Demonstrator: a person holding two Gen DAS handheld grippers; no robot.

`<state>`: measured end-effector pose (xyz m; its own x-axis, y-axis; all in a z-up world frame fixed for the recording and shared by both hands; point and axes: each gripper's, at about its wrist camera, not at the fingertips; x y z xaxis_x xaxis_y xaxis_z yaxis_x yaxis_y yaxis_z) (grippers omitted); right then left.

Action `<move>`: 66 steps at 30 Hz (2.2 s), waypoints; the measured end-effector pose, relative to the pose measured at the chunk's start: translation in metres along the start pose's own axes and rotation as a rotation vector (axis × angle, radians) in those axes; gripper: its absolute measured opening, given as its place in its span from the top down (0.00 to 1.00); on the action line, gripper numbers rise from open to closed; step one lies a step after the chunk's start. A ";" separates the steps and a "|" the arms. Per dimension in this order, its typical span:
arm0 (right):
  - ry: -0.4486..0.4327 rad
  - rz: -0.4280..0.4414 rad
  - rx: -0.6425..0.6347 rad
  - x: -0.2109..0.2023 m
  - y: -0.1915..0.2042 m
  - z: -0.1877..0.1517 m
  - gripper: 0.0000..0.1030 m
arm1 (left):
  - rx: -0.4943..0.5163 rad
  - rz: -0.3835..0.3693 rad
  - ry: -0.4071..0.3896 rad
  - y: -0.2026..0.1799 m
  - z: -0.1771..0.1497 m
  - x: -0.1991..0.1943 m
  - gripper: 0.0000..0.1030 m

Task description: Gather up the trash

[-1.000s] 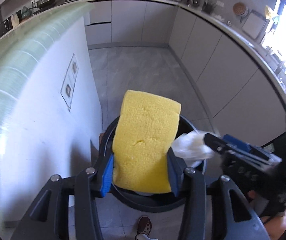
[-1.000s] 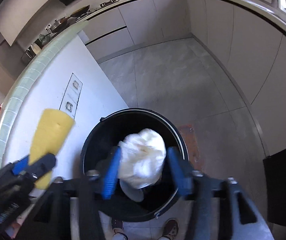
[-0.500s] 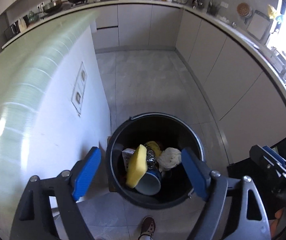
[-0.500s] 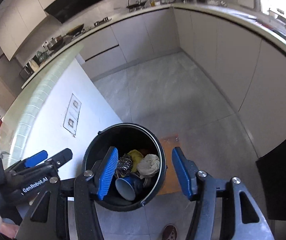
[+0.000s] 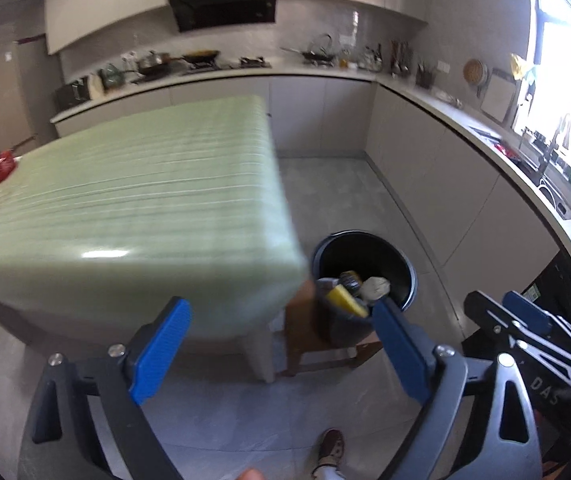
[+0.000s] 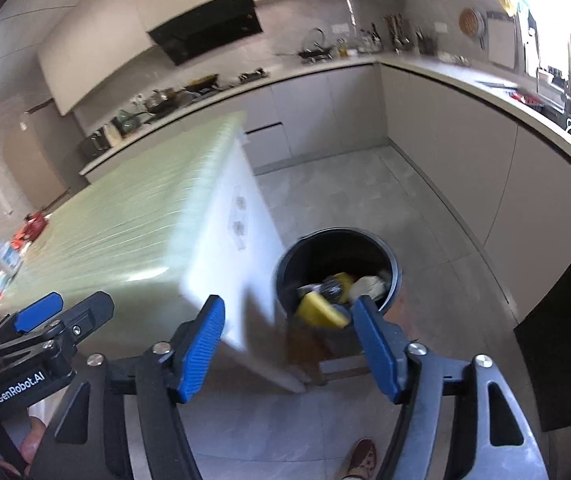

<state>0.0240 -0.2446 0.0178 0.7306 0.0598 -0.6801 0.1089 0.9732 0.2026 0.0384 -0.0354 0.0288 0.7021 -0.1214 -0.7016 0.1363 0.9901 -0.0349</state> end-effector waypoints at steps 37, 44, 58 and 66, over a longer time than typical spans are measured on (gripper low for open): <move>-0.122 0.035 -0.118 -0.152 0.096 -0.060 0.22 | -0.085 0.142 -0.154 0.057 -0.052 -0.114 0.08; -0.118 0.036 -0.120 -0.154 0.095 -0.062 0.22 | -0.081 0.143 -0.153 0.053 -0.054 -0.117 0.08; -0.114 0.018 -0.118 -0.157 0.095 -0.063 0.22 | -0.078 0.143 -0.146 0.048 -0.054 -0.123 0.08; -0.110 0.016 -0.116 -0.156 0.094 -0.063 0.22 | -0.080 0.149 -0.140 0.050 -0.052 -0.121 0.08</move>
<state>-0.1221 -0.1489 0.0987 0.8019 0.0572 -0.5947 0.0225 0.9918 0.1257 -0.0762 0.0324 0.0749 0.8011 0.0231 -0.5981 -0.0281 0.9996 0.0010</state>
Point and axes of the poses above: each gripper's, at about its wrist camera, not at the fingertips, and x roughly the way its jaws point, y to its left, z to its top, and after that the axes turned 1 degree about -y, right-handed
